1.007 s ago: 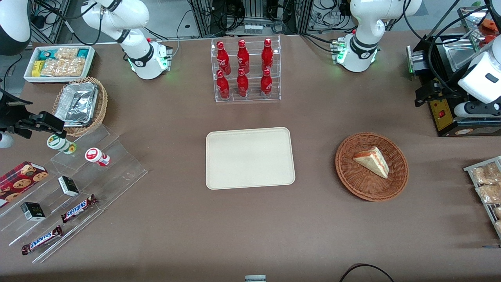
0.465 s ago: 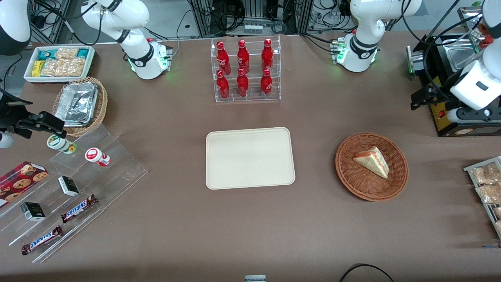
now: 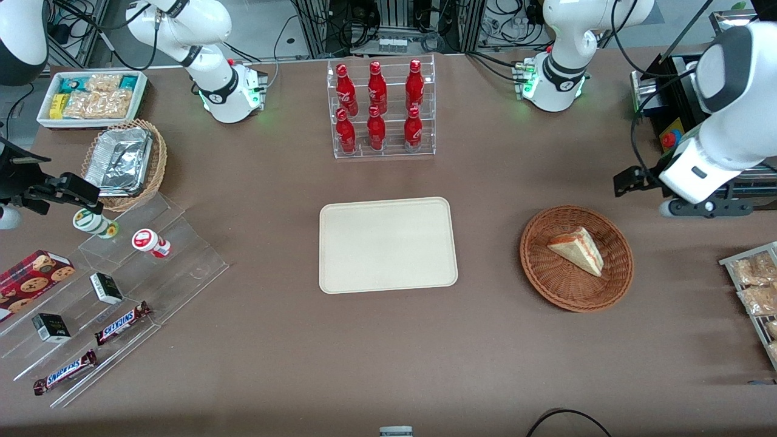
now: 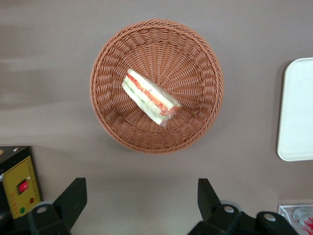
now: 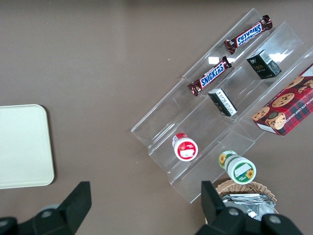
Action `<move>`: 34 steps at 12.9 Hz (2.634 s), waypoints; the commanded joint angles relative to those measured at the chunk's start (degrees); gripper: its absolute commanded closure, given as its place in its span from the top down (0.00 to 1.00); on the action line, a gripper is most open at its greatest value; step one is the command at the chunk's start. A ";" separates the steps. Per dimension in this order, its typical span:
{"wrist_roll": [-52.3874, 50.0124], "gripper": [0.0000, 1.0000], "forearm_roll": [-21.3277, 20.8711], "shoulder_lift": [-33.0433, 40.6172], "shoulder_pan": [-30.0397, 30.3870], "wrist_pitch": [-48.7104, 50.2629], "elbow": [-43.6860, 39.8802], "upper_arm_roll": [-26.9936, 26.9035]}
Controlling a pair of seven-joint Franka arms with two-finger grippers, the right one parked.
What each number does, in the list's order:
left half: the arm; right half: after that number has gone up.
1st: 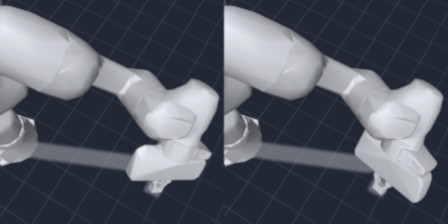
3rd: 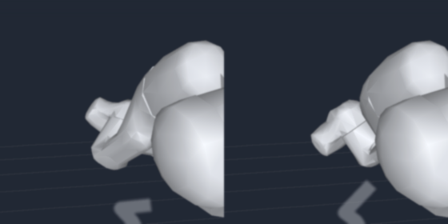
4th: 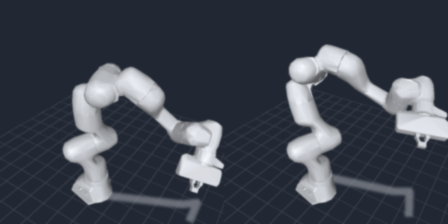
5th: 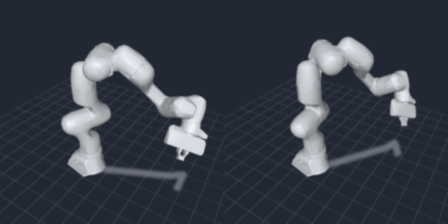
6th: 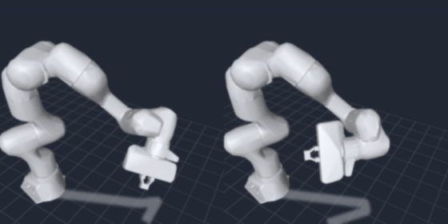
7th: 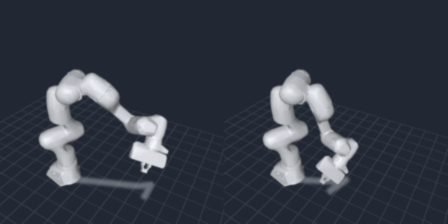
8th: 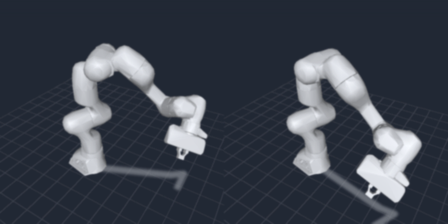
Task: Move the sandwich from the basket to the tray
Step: 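Move the left gripper over the wrapped sandwich in the wicker basket, then lower the left gripper and close it on the sandwich's wrapped edge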
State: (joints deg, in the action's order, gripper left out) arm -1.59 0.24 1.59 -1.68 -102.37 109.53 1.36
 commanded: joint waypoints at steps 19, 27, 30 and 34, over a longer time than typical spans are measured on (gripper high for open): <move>-49.02 1.00 -0.33 -8.44 0.80 -32.19 15.01 0.75; -52.11 1.00 -0.15 -13.19 -0.61 -32.37 14.83 0.84; -53.69 1.00 -0.15 -14.86 -0.61 -33.95 14.75 0.84; -55.09 1.00 0.37 -16.79 -0.52 -34.48 14.92 0.75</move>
State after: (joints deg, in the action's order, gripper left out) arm -54.65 0.34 -14.51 -2.09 -135.59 124.24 2.09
